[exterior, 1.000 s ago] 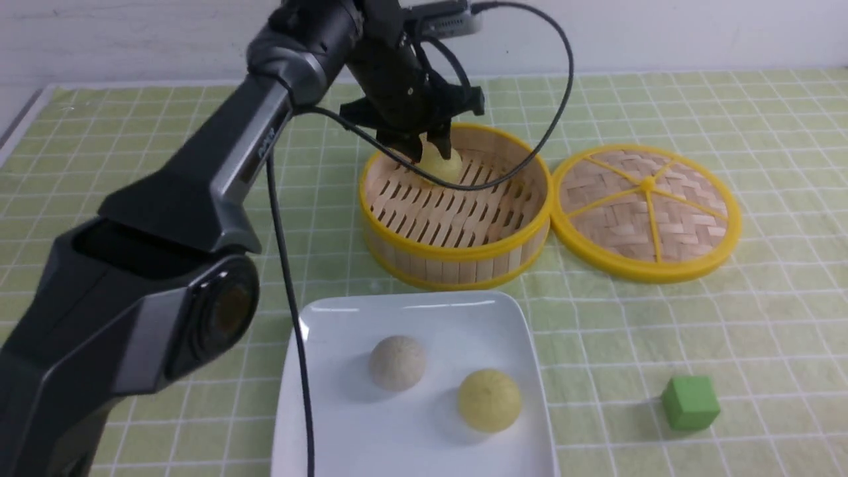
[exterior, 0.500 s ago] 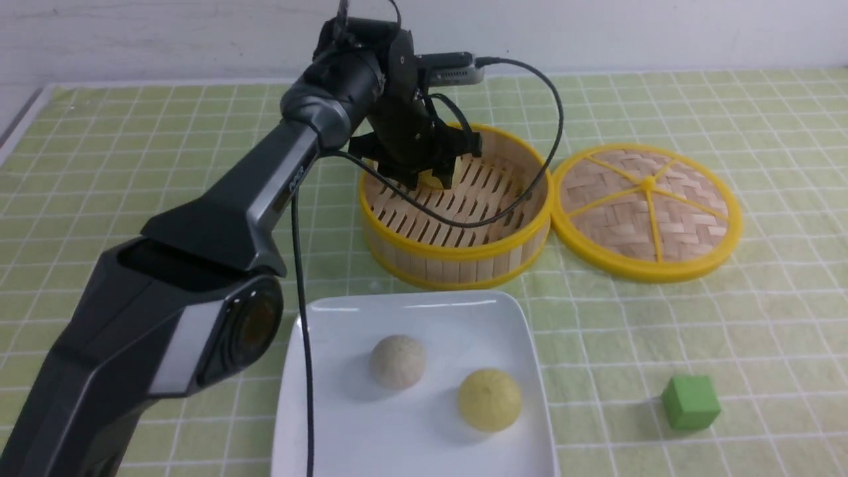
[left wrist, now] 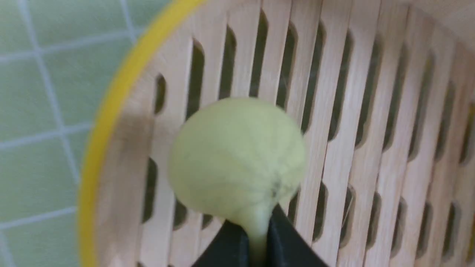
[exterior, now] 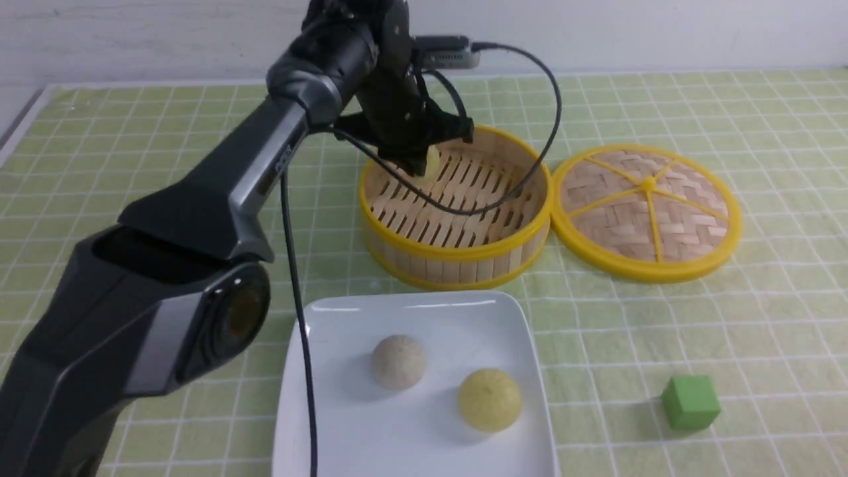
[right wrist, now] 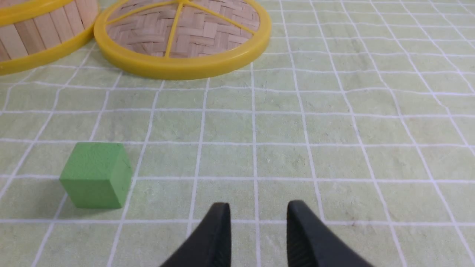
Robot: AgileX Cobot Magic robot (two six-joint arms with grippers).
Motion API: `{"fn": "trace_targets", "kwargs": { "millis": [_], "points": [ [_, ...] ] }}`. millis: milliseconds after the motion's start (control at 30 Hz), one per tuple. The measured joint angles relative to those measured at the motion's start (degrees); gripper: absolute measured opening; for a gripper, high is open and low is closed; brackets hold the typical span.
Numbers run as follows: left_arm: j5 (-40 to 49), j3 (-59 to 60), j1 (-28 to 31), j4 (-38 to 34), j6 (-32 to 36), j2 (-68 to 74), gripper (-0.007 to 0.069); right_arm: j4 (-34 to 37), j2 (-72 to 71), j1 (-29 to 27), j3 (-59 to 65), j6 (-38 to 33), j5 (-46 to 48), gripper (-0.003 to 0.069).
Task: Put the steamed buns into the plate on the green tablecloth.
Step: 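Carry the bun from the bamboo steamer to the plate with the left gripper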
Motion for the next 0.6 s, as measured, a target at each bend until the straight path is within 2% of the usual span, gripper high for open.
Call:
{"fn": "trace_targets", "kwargs": {
  "millis": [200,333,567,600],
  "points": [
    [0.0,0.74,0.1,-0.34,1.22,-8.59,0.0021,0.0,0.0,0.0,0.0,0.0,0.0,0.024],
    [0.0,10.07,0.03,-3.34,2.35,-16.21,0.0022,0.0,0.0,0.0,0.0,0.0,0.0,0.024],
    [-0.07,52.62,-1.63,-4.52,2.97,-39.35,0.0022,0.0,0.0,0.0,0.0,0.0,0.0,0.024],
    [-0.07,54.98,-1.78,-4.52,2.83,-39.9,0.0022,0.0,0.0,0.0,0.0,0.0,0.0,0.024]
  ]
}}
